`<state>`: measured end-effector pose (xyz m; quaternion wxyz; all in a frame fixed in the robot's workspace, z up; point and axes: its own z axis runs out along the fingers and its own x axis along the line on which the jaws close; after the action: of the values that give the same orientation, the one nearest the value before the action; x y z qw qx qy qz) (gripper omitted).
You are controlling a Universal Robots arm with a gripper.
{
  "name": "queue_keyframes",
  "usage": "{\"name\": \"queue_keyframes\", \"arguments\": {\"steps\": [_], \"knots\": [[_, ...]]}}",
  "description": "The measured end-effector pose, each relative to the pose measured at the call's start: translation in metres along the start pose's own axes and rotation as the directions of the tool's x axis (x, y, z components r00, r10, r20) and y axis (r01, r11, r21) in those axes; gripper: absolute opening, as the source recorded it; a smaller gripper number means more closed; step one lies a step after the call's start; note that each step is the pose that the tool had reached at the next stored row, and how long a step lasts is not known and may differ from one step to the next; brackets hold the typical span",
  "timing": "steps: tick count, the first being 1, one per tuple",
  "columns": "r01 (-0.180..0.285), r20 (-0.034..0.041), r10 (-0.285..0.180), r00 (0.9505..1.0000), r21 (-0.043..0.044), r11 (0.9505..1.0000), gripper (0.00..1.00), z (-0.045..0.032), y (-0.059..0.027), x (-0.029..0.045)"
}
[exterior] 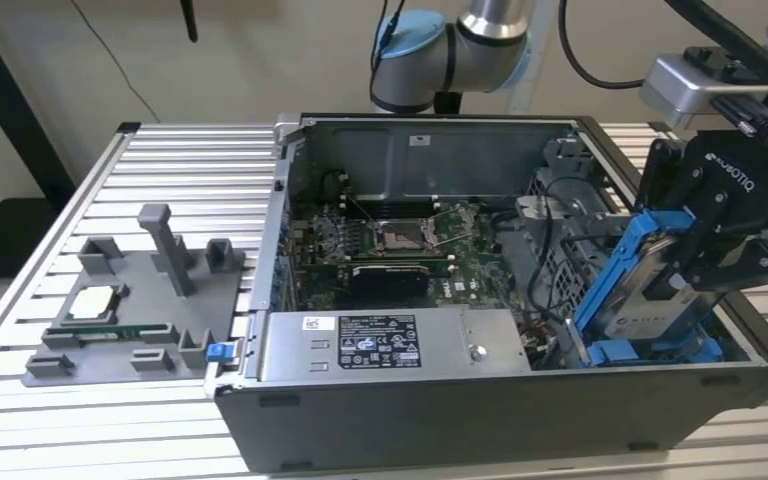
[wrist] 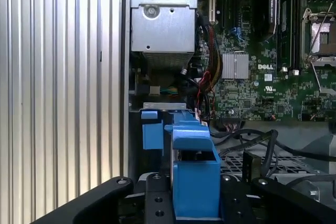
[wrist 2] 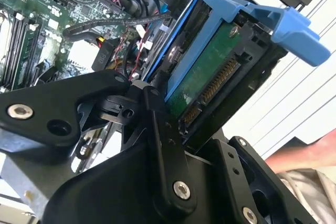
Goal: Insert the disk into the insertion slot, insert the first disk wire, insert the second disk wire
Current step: 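Insert the disk into the insertion slot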
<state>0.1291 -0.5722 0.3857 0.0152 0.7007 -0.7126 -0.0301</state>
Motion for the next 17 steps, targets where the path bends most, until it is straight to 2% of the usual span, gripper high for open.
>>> {"name": "queue_keyframes", "arguments": {"steps": [8,9,13,17], "knots": [[0.0,0.0,0.0,1.0,0.0002,1.0,0.0,0.0003,-0.0001,0.0],[0.0,0.0,0.0,1.0,0.0,1.0,1.0,0.0003,-0.0001,0.0],[0.0,0.0001,0.0,1.0,0.0,1.0,1.0,-0.0019,0.0001,0.0],[0.0,0.0001,0.0,1.0,0.0,1.0,1.0,-0.0091,0.0006,-0.0002]]}}
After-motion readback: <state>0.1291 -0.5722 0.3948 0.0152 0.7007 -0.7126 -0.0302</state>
